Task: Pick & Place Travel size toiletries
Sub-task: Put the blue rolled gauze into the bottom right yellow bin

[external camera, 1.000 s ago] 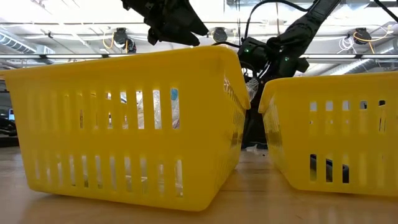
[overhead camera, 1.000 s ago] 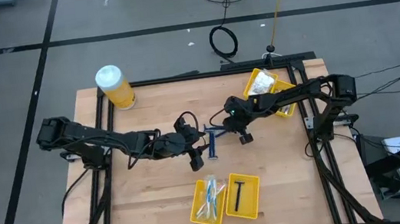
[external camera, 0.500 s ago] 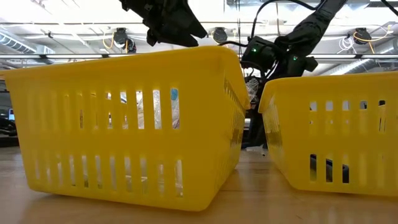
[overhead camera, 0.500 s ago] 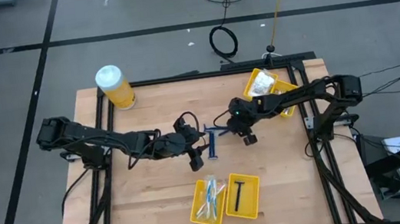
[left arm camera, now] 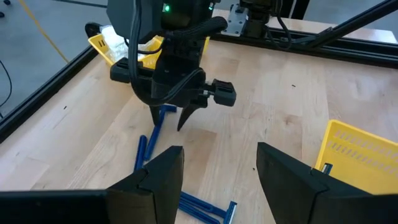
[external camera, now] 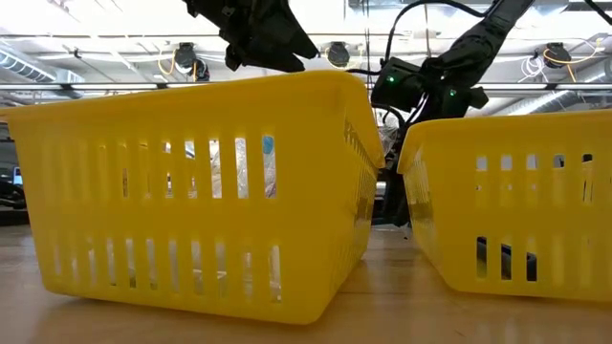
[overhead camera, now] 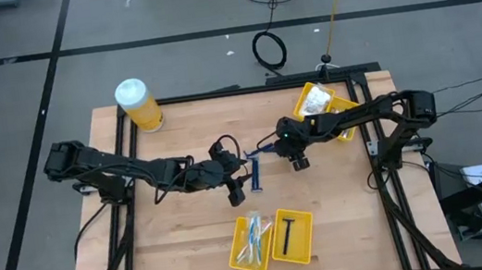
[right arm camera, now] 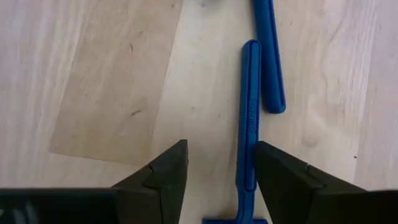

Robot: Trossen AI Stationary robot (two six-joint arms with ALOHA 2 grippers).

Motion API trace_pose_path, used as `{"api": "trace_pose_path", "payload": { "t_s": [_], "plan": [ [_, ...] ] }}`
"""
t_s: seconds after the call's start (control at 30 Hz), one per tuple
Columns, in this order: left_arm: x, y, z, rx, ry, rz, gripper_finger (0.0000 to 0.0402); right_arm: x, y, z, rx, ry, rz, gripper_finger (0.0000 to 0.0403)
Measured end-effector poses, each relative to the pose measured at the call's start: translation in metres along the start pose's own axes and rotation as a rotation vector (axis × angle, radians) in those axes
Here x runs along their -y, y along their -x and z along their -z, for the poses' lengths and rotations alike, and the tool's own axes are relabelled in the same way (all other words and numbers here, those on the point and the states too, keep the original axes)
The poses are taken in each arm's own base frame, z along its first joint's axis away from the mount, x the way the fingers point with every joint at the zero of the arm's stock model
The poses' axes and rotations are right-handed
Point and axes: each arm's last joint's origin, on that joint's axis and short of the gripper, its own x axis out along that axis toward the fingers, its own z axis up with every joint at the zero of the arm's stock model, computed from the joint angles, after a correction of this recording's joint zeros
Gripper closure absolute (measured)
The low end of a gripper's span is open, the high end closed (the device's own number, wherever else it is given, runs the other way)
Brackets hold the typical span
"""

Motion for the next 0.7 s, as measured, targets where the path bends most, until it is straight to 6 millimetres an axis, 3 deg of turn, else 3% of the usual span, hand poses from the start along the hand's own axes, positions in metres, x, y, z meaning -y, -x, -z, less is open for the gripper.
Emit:
{"api": "trace_pose_path", "payload": {
  "t_s": [0.4, 0.7],
  "plan": [
    [0.000, 0.000, 0.000, 0.002, -0.003, 0.000, 0.0201, 0.007, 0.013, -0.004, 0.054, -0.043, 0.060, 0.0234],
    [0.000, 0.000, 0.000, 0.001, -0.002, 0.000, 0.0201, 0.021, 0.000, 0.018, 0.026, -0.134, -0.005, 0.0239]
  ]
}}
